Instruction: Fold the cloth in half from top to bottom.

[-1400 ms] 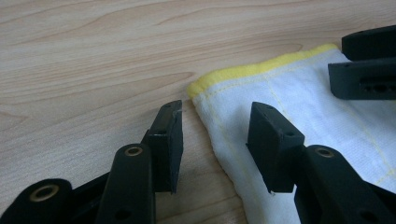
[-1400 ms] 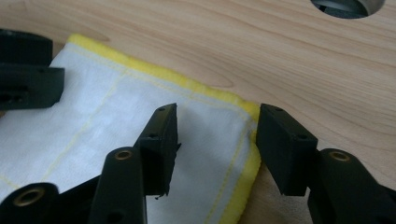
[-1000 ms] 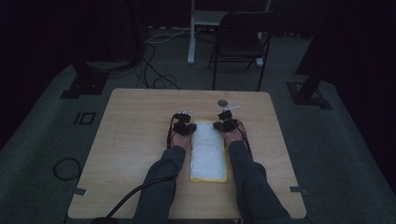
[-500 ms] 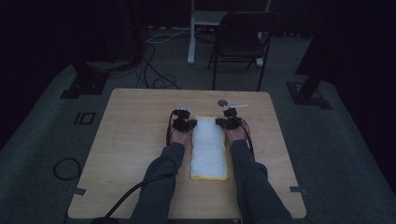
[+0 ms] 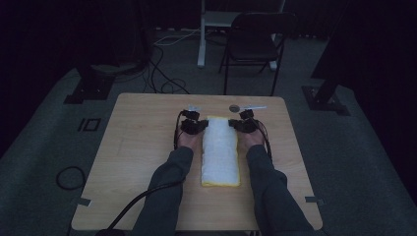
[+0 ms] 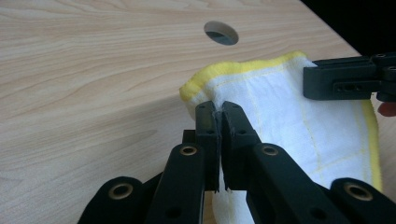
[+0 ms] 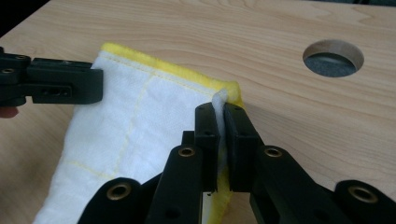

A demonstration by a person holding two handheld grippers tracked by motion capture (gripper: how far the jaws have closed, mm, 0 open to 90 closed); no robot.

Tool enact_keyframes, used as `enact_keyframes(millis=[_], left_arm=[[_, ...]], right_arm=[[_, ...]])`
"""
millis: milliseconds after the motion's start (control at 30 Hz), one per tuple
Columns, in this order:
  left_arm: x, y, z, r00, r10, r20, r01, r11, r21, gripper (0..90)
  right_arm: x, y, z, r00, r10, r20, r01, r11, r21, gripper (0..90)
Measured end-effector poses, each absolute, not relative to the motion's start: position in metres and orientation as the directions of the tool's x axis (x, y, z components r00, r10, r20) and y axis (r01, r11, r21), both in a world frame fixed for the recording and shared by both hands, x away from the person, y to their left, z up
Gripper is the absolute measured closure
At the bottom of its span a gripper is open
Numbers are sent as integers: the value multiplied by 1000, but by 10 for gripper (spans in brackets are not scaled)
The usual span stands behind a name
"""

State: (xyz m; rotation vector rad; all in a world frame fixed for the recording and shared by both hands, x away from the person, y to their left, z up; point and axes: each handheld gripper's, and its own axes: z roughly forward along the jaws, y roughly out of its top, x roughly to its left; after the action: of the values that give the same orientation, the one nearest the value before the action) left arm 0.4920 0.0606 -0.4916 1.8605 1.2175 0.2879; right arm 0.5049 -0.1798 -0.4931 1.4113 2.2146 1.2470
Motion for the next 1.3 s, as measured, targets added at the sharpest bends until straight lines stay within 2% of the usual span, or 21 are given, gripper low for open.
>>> enact_keyframes(millis=[1300], left_arm=[[424, 78, -473, 612, 740, -280, 540, -132, 831, 873]], right_arm=[[440, -193, -476, -634, 749, 194, 487, 191, 852, 858]])
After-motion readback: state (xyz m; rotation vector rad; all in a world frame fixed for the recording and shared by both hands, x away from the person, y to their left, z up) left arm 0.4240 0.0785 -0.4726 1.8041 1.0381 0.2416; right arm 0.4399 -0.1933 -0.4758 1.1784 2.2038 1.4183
